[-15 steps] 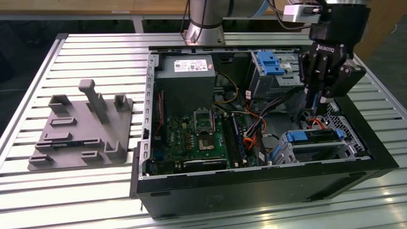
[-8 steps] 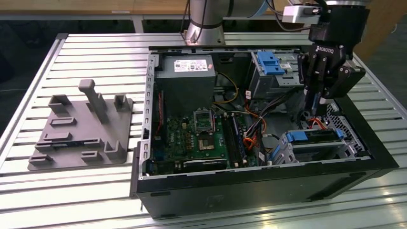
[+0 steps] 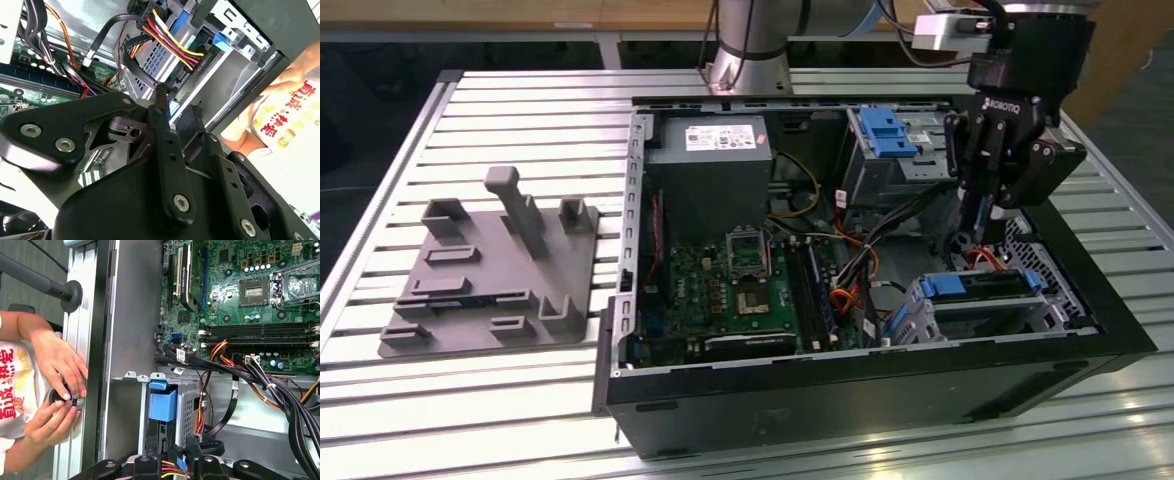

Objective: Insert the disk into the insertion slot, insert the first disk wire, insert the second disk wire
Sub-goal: 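Insert the second disk wire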

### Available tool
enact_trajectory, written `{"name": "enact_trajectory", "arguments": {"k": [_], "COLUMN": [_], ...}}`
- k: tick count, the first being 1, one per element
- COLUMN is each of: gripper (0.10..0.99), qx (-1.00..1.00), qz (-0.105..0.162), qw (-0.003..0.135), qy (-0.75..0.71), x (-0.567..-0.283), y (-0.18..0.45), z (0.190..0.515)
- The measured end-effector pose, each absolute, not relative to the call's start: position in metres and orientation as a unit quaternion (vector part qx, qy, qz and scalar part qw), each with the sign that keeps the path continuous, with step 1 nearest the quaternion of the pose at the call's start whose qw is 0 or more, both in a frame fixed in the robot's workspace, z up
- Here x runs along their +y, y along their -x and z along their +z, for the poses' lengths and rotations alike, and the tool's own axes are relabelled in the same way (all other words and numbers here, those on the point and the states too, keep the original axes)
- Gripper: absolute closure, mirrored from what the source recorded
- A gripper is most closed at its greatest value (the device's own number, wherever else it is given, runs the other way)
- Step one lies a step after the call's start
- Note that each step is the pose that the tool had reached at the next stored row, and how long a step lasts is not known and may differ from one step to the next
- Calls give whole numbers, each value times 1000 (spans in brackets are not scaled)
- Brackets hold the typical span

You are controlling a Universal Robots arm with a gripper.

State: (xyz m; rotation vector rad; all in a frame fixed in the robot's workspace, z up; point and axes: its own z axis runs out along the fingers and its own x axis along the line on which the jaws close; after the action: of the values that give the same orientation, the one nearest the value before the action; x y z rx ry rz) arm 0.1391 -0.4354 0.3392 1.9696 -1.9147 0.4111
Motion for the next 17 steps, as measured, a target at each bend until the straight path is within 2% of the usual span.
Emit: {"name": "enact_trajectory", "arguments": {"k": [9,10,11,12,17], "gripper": [741,808,808,878,878], "qx": [-678,-678,-678,-678,-678], "qz": [146,146,146,146,145], "qw": [181,181,181,181,180], "qy": [-697,-697,-697,-697,-698], "x": [-435,-435,-435,-435,-435], "y": [-140,-140,-140,-140,-140], "z": [338,338,338,338,337]}}
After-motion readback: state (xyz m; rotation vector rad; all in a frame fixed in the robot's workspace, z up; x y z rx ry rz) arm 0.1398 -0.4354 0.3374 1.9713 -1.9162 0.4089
